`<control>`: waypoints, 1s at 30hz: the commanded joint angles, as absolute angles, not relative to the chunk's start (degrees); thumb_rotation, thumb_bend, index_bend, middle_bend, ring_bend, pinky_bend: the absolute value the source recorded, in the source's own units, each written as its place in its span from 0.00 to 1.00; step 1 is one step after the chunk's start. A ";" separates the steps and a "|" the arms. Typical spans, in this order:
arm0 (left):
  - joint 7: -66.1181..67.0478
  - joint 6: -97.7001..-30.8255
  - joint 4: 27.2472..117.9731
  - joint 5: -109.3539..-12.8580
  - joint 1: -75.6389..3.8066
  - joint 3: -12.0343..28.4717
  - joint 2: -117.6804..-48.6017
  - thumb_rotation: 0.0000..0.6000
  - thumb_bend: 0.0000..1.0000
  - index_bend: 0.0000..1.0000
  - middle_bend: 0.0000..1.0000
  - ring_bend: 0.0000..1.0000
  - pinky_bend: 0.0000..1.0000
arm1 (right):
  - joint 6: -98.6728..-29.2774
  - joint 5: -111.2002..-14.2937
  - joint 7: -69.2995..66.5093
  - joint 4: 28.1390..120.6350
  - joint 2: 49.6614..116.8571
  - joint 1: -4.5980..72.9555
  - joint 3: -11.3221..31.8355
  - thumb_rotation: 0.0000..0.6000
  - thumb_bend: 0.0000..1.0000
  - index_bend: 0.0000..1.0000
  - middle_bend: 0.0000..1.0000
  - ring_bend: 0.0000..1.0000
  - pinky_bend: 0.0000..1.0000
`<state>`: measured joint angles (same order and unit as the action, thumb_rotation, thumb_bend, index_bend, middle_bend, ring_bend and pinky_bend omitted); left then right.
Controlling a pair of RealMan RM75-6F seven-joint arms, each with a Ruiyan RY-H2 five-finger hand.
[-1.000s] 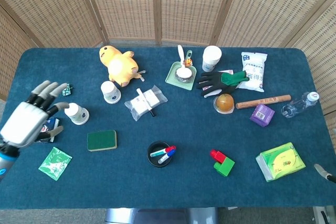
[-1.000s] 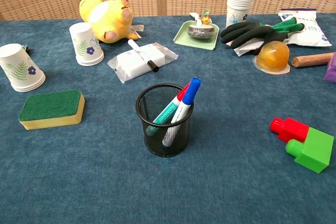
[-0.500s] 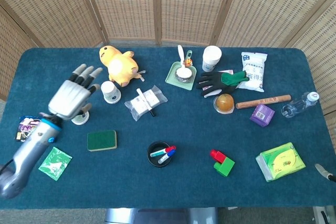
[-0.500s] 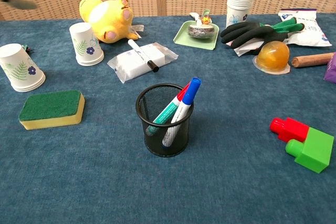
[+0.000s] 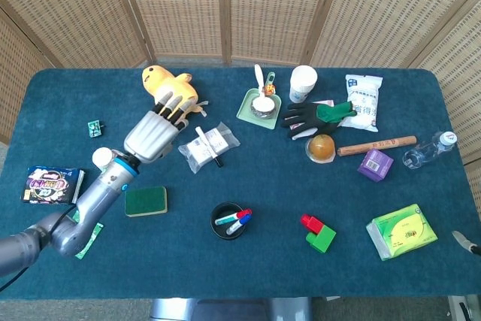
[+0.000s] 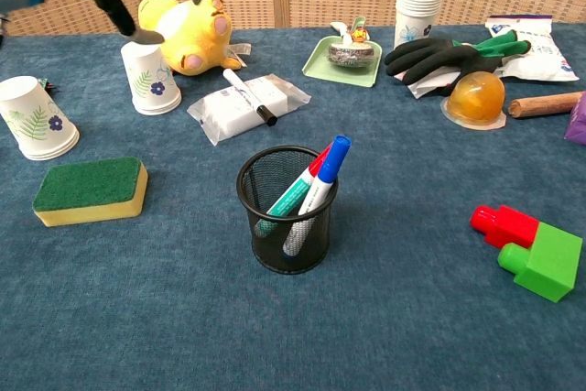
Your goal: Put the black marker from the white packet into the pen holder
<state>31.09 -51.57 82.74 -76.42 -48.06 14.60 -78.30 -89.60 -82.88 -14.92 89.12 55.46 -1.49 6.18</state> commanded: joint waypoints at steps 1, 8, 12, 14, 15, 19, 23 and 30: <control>27.39 -50.36 77.98 -78.26 -50.48 13.67 -81.61 1.00 0.31 0.33 0.00 0.00 0.05 | -88.92 -82.13 -14.61 88.98 55.66 -1.17 6.49 1.00 0.00 0.16 0.00 0.00 0.00; 18.80 -49.62 70.04 -82.33 -53.17 11.76 -85.51 1.00 0.32 0.34 0.00 0.00 0.05 | -88.08 -80.27 -13.60 88.89 55.89 -0.98 7.14 1.00 0.00 0.17 0.00 0.00 0.00; 14.62 -49.39 66.84 -83.79 -54.31 10.72 -87.47 1.00 0.32 0.34 0.00 0.00 0.04 | -88.06 -79.58 -13.27 88.83 56.02 -1.02 7.49 1.00 0.00 0.18 0.00 0.00 0.00; 13.10 -49.44 65.80 -84.34 -54.63 10.35 -87.99 1.00 0.32 0.34 0.00 0.00 0.04 | -88.05 -79.41 -13.14 88.80 56.07 -1.03 7.58 1.00 0.00 0.18 0.00 0.00 0.00; 12.05 -49.29 64.89 -84.75 -54.94 10.03 -88.31 1.00 0.32 0.34 0.00 0.00 0.04 | -88.03 -79.23 -12.98 88.74 56.12 -1.04 7.65 1.00 0.00 0.18 0.00 0.00 0.00; 9.30 -48.19 61.42 -85.75 -56.12 8.93 -89.65 1.00 0.32 0.34 0.00 0.00 0.05 | -87.45 -78.47 -12.49 88.54 56.38 -0.92 7.84 1.00 0.00 0.18 0.00 0.00 0.00; 6.98 -47.92 59.04 -86.35 -56.59 8.05 -90.87 1.00 0.32 0.34 0.00 0.00 0.05 | -87.12 -77.89 -12.41 88.29 56.50 -0.82 8.11 1.00 0.00 0.18 0.00 0.00 0.00; 3.19 -46.62 53.53 -87.12 -57.90 6.61 -93.76 1.00 0.32 0.34 0.00 0.00 0.05 | -85.65 -76.43 -11.70 87.37 57.12 -0.43 8.42 1.00 0.00 0.18 0.00 0.00 0.00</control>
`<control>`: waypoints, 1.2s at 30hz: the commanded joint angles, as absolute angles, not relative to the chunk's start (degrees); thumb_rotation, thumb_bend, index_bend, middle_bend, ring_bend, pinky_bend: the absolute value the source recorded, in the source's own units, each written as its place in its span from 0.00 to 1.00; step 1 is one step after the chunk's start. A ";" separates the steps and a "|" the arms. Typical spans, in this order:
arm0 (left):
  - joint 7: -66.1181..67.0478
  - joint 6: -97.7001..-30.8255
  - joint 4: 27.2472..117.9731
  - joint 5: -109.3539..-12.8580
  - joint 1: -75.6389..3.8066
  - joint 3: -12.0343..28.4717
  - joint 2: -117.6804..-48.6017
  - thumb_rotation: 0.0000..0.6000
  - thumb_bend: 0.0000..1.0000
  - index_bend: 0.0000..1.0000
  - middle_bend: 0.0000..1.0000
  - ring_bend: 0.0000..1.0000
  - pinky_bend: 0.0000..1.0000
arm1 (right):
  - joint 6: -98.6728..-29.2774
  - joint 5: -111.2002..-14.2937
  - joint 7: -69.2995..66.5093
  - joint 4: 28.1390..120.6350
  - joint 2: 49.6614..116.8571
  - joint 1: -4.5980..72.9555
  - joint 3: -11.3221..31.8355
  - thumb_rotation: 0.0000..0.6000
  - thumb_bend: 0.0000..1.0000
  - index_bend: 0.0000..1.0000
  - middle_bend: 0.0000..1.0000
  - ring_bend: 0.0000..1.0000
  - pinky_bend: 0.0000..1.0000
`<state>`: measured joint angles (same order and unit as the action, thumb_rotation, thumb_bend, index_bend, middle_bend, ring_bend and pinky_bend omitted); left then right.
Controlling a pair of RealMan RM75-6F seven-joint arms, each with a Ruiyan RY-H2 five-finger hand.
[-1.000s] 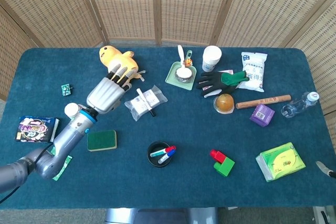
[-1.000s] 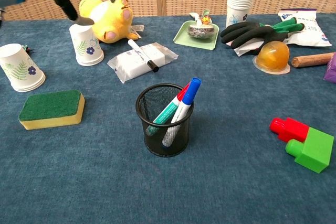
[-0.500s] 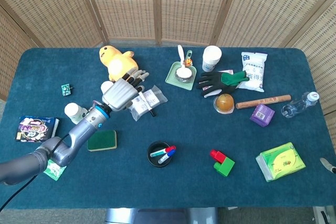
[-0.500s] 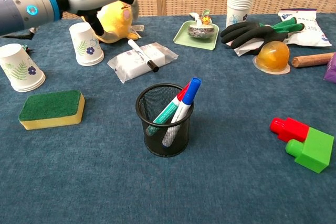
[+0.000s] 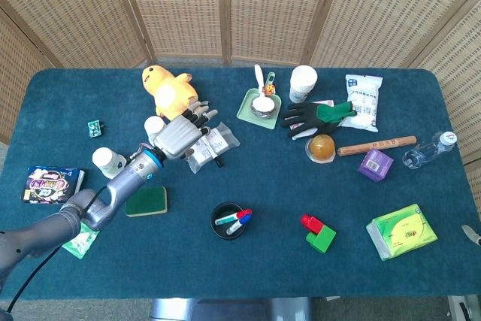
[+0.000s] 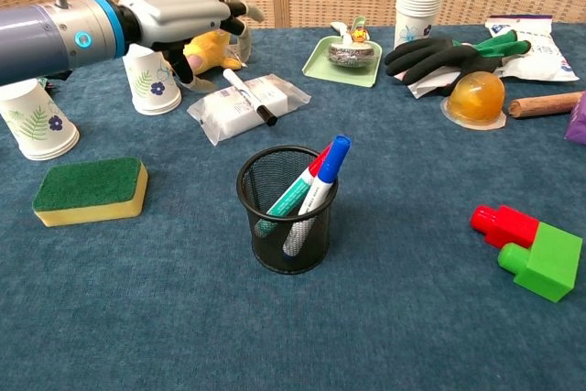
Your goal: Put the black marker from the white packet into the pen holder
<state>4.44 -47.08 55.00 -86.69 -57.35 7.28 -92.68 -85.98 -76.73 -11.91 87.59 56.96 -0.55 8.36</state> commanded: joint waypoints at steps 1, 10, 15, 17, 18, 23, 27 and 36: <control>2.61 -46.58 52.97 -87.23 -58.02 6.39 -94.17 1.00 0.32 0.34 0.00 0.00 0.05 | -85.53 -76.23 -11.51 87.27 57.21 -0.38 8.49 1.00 0.00 0.18 0.00 0.00 0.00; 0.99 -45.42 49.27 -87.22 -59.77 6.06 -96.63 1.00 0.32 0.34 0.00 0.00 0.05 | -85.37 -75.53 -10.90 87.04 57.46 -0.49 8.78 1.00 0.00 0.18 0.00 0.00 0.00; 2.08 -44.26 48.57 -86.52 -61.14 6.59 -97.14 1.00 0.32 0.33 0.00 0.00 0.05 | -85.46 -75.14 -11.15 86.85 57.39 -0.66 9.06 1.00 0.00 0.18 0.00 0.00 0.00; 2.65 -43.64 48.64 -86.13 -61.54 6.69 -97.21 1.00 0.32 0.33 0.00 0.00 0.05 | -85.32 -75.02 -11.43 86.74 57.35 -0.69 9.11 1.00 0.00 0.18 0.00 0.00 0.00; 2.96 -43.37 48.69 -85.93 -61.69 6.75 -97.23 1.00 0.32 0.33 0.00 0.00 0.06 | -85.22 -74.98 -11.59 86.69 57.32 -0.70 9.12 1.00 0.00 0.18 0.00 0.00 0.00; 4.49 -42.69 48.85 -85.11 -62.06 6.75 -97.79 1.00 0.32 0.33 0.00 0.00 0.06 | -85.14 -74.91 -12.48 86.52 57.10 -0.89 9.23 1.00 0.00 0.18 0.00 0.00 0.00; 4.77 -42.35 48.51 -84.62 -62.15 6.67 -98.47 1.00 0.32 0.33 0.00 0.00 0.06 | -85.08 -74.94 -12.82 86.47 57.01 -0.96 9.27 1.00 0.00 0.18 0.00 0.00 0.00; 5.84 -40.74 46.66 -82.86 -63.10 7.38 -100.06 1.00 0.32 0.33 0.00 0.00 0.06 | -84.79 -74.87 -13.18 86.49 56.86 -1.03 9.32 1.00 0.00 0.18 0.00 0.00 0.00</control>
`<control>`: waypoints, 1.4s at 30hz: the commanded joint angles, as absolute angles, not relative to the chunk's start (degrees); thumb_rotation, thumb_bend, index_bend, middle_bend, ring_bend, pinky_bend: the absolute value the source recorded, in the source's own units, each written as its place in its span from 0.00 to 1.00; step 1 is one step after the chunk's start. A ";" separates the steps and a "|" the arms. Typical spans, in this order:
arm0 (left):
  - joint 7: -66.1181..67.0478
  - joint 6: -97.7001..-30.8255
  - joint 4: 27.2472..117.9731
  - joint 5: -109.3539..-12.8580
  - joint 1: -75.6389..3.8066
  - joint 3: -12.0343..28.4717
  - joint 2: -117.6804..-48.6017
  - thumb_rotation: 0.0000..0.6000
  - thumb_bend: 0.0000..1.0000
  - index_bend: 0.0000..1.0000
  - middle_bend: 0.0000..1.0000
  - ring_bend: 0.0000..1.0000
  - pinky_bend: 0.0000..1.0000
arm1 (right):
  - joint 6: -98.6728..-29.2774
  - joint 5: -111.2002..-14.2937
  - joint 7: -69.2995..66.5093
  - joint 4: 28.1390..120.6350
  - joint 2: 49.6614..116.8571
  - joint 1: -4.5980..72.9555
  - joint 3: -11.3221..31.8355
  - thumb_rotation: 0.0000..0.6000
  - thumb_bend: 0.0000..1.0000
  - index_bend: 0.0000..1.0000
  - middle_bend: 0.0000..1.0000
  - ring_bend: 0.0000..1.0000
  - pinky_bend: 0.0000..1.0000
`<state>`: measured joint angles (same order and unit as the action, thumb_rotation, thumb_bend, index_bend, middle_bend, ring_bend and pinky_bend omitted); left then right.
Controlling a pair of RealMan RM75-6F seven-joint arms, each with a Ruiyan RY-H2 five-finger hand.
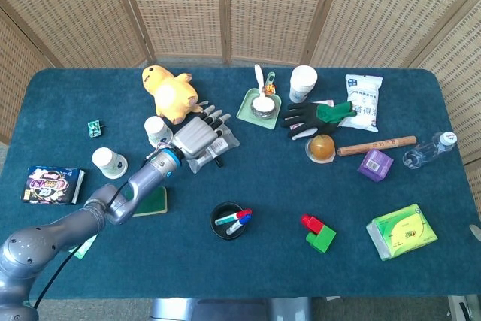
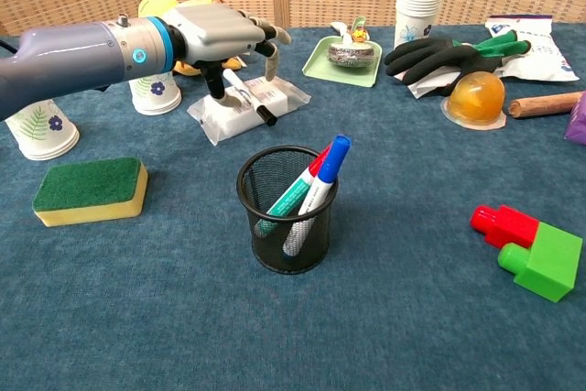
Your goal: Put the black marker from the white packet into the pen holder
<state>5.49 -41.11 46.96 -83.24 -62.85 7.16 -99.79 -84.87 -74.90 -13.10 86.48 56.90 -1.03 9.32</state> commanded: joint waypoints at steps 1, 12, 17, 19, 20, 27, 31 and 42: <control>6.05 -40.48 46.53 -82.59 -63.24 7.51 -100.20 1.00 0.32 0.34 0.00 0.00 0.06 | -84.76 -74.84 -13.22 86.47 56.84 -1.03 9.34 1.00 0.00 0.18 0.00 0.00 0.00; 9.17 -38.16 46.26 -80.70 -64.70 8.06 -101.48 1.00 0.37 0.40 0.00 0.00 0.06 | -84.69 -74.59 -13.62 86.18 56.75 -1.13 9.58 1.00 0.00 0.18 0.00 0.00 0.00; 9.84 -37.86 45.74 -80.17 -64.96 8.11 -102.27 1.00 0.37 0.48 0.00 0.00 0.07 | -84.49 -74.45 -13.88 85.99 56.71 -1.14 9.66 1.00 0.00 0.18 0.00 0.00 0.00; 10.56 -37.93 45.42 -80.09 -65.15 8.12 -102.41 1.00 0.38 0.50 0.00 0.00 0.07 | -84.48 -74.45 -14.10 85.94 56.63 -1.18 9.69 1.00 0.00 0.18 0.00 0.00 0.00; 10.99 -37.93 45.36 -79.94 -65.17 8.13 -102.44 1.00 0.38 0.52 0.00 0.00 0.07 | -84.50 -74.48 -14.24 85.95 56.59 -1.21 9.71 1.00 0.00 0.18 0.00 0.00 0.00; 12.75 -38.39 46.80 -79.05 -65.02 8.46 -101.63 1.00 0.38 0.59 0.00 0.00 0.10 | -84.83 -74.67 -14.58 85.98 56.47 -1.39 9.78 1.00 0.00 0.18 0.00 0.00 0.00; 13.63 -38.65 48.55 -78.16 -64.72 8.86 -100.68 1.00 0.38 0.60 0.00 0.00 0.10 | -84.99 -74.83 -14.68 86.05 56.39 -1.49 9.75 1.00 0.00 0.18 0.00 0.00 0.00; 14.83 -43.51 60.45 -77.97 -63.03 10.43 -92.90 1.00 0.38 0.59 0.00 0.00 0.11 | -85.08 -75.02 -14.96 86.10 56.25 -1.61 9.75 1.00 0.00 0.18 0.00 0.00 0.00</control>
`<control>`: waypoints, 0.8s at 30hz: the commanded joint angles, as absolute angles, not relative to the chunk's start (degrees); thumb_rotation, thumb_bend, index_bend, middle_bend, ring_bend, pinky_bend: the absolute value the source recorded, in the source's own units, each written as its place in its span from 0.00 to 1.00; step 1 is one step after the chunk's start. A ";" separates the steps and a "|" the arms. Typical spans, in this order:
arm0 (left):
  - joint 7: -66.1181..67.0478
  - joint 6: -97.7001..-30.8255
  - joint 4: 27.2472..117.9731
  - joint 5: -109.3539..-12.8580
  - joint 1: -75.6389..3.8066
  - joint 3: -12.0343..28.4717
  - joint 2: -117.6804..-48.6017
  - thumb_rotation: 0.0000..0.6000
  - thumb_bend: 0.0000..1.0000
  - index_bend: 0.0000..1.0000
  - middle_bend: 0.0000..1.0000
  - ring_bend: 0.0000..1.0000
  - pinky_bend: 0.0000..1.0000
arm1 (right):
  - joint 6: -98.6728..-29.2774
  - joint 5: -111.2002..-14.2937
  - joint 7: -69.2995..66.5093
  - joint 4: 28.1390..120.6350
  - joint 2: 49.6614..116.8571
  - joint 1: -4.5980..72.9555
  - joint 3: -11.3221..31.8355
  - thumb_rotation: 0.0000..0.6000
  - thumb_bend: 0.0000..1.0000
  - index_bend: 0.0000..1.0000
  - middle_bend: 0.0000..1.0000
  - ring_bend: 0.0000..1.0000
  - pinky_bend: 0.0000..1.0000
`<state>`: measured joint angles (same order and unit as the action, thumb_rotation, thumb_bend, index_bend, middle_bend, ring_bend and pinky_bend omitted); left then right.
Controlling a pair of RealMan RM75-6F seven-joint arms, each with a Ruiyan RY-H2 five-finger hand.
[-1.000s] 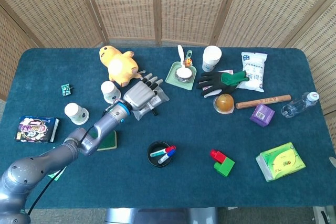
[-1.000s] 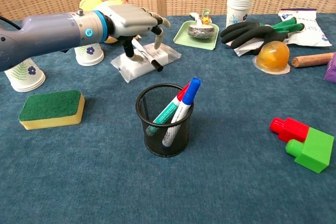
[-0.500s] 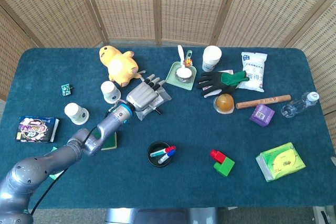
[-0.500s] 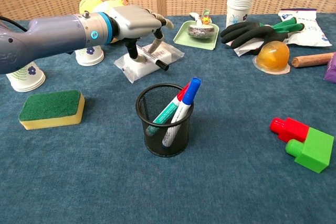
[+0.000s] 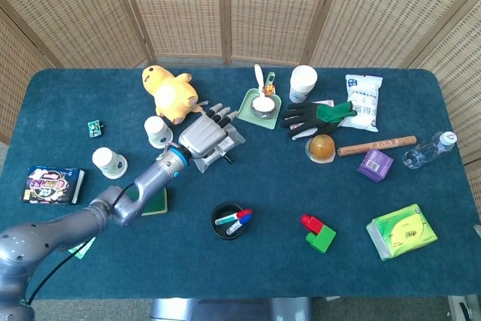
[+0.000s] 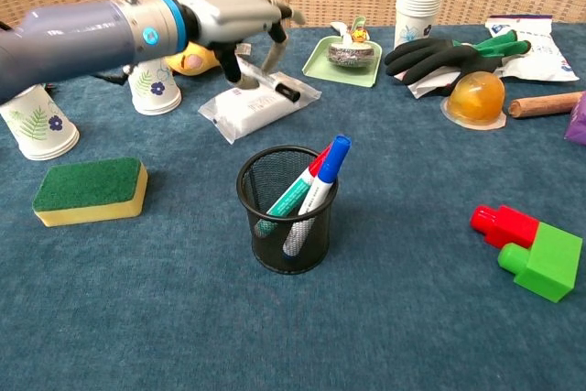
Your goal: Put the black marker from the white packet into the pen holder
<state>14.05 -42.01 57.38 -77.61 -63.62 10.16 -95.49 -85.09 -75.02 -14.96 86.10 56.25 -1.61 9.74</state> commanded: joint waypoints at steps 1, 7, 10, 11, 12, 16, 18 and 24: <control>15.45 -44.20 62.17 -78.50 -62.84 10.29 -91.47 1.00 0.38 0.59 0.00 0.00 0.11 | -85.05 -75.01 -14.99 86.10 56.25 -1.61 9.75 1.00 0.00 0.18 0.00 0.00 0.00; 18.74 -49.36 73.49 -83.60 -60.92 8.51 -82.21 1.00 0.38 0.59 0.00 0.00 0.12 | -85.05 -75.24 -14.84 86.24 56.26 -1.57 9.68 1.00 0.00 0.18 0.00 0.00 0.00; 21.49 -51.58 78.47 -86.87 -60.28 7.43 -77.84 1.00 0.38 0.59 0.00 0.00 0.12 | -85.09 -75.34 -14.78 86.36 56.25 -1.56 9.65 1.00 0.00 0.18 0.00 0.00 0.00; 22.52 -52.15 79.81 -87.92 -60.14 7.09 -76.61 1.00 0.38 0.59 0.00 0.00 0.12 | -85.11 -75.37 -14.79 86.38 56.24 -1.57 9.65 1.00 0.00 0.18 0.00 0.00 0.00; 23.79 -52.94 82.10 -89.39 -59.82 6.54 -74.66 1.00 0.38 0.59 0.00 0.00 0.12 | -85.17 -75.40 -14.82 86.43 56.24 -1.59 9.66 1.00 0.00 0.18 0.00 0.00 0.00; 26.74 -54.24 87.61 -92.38 -58.66 5.00 -69.74 1.00 0.38 0.59 0.00 0.00 0.13 | -85.39 -75.49 -14.91 86.47 56.22 -1.66 9.69 1.00 0.00 0.19 0.00 0.00 0.00; 28.21 -55.33 89.29 -94.27 -58.04 4.30 -67.89 1.00 0.38 0.60 0.00 0.00 0.13 | -85.43 -75.44 -14.95 86.47 56.20 -1.69 9.72 1.00 0.00 0.19 0.00 0.00 0.00; 33.68 -58.05 93.20 -100.25 -56.64 2.82 -63.71 1.00 0.38 0.59 0.00 0.00 0.14 | -85.48 -75.48 -14.98 86.54 56.18 -1.68 9.76 1.00 0.00 0.19 0.00 0.00 0.00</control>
<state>31.65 -57.02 91.58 -98.63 -57.34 3.52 -65.04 -85.48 -75.47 -14.98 86.54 56.18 -1.68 9.77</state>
